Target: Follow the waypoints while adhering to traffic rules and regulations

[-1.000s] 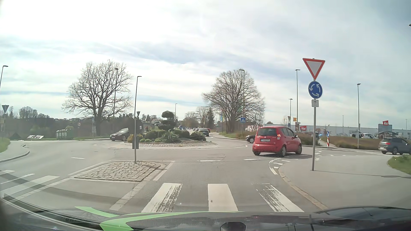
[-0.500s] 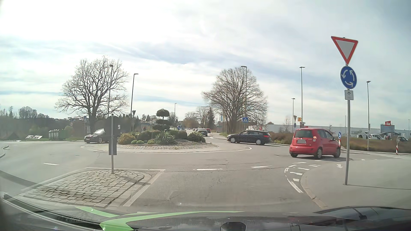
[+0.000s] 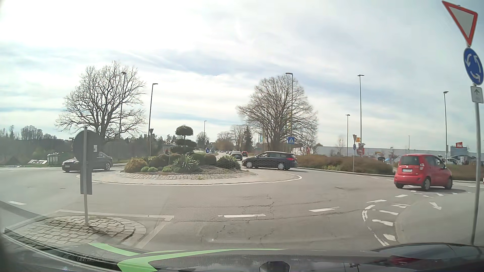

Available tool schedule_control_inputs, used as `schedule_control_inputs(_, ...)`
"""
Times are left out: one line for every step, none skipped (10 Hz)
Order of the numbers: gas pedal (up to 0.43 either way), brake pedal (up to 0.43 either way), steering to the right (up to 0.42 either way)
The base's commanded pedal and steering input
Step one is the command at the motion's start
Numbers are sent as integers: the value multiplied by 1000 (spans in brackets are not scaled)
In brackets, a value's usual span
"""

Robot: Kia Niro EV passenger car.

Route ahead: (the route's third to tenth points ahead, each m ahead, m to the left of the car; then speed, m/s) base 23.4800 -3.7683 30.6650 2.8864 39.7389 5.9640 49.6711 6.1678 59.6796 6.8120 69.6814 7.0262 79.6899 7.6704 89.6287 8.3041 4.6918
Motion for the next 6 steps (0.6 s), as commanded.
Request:
schedule_control_inputs(0,201,24)
schedule_control_inputs(0,280,25)
schedule_control_inputs(0,305,27)
schedule_control_inputs(0,329,33)
schedule_control_inputs(0,366,40)
schedule_control_inputs(0,396,46)
